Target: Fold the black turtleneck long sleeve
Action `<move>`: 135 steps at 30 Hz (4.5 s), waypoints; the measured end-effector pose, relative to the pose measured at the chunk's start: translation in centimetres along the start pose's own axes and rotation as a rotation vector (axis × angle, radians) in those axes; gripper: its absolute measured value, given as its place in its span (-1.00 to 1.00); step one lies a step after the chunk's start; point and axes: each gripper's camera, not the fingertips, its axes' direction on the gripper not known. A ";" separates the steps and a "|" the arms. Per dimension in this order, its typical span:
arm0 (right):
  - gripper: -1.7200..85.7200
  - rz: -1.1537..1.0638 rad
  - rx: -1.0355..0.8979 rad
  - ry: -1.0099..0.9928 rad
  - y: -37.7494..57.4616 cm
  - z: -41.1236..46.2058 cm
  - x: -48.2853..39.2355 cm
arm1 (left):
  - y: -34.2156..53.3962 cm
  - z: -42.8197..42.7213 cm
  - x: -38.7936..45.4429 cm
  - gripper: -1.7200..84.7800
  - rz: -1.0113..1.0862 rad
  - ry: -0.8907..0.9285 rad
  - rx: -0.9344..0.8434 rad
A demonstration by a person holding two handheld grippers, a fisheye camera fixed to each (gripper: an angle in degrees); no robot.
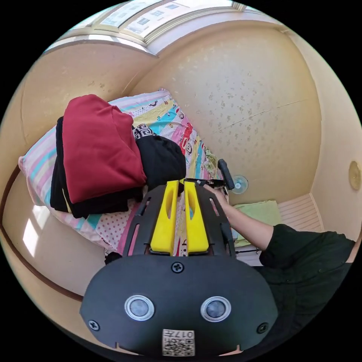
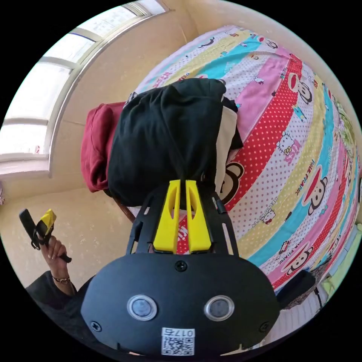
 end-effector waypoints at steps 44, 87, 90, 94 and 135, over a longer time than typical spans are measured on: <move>-0.67 -0.540 0.649 -0.600 27.5 -25.1 -8.0 | 20.5 -4.1 38.3 -0.96 0.873 2.017 -0.686; -0.95 -0.822 1.218 -0.632 51.3 -65.0 -19.9 | 44.8 37.8 36.8 -0.57 0.698 0.644 -0.799; -0.95 -0.748 1.290 -0.481 53.3 -65.6 -21.8 | 45.1 39.1 37.0 -0.56 0.710 0.549 -0.878; -0.95 -0.736 1.327 -0.451 54.8 -66.0 -23.8 | 44.1 42.3 33.9 -0.63 0.617 0.570 -0.899; -0.95 -0.524 1.185 -0.622 66.1 -82.5 -12.1 | 23.7 40.7 19.5 -0.97 0.598 1.360 -0.820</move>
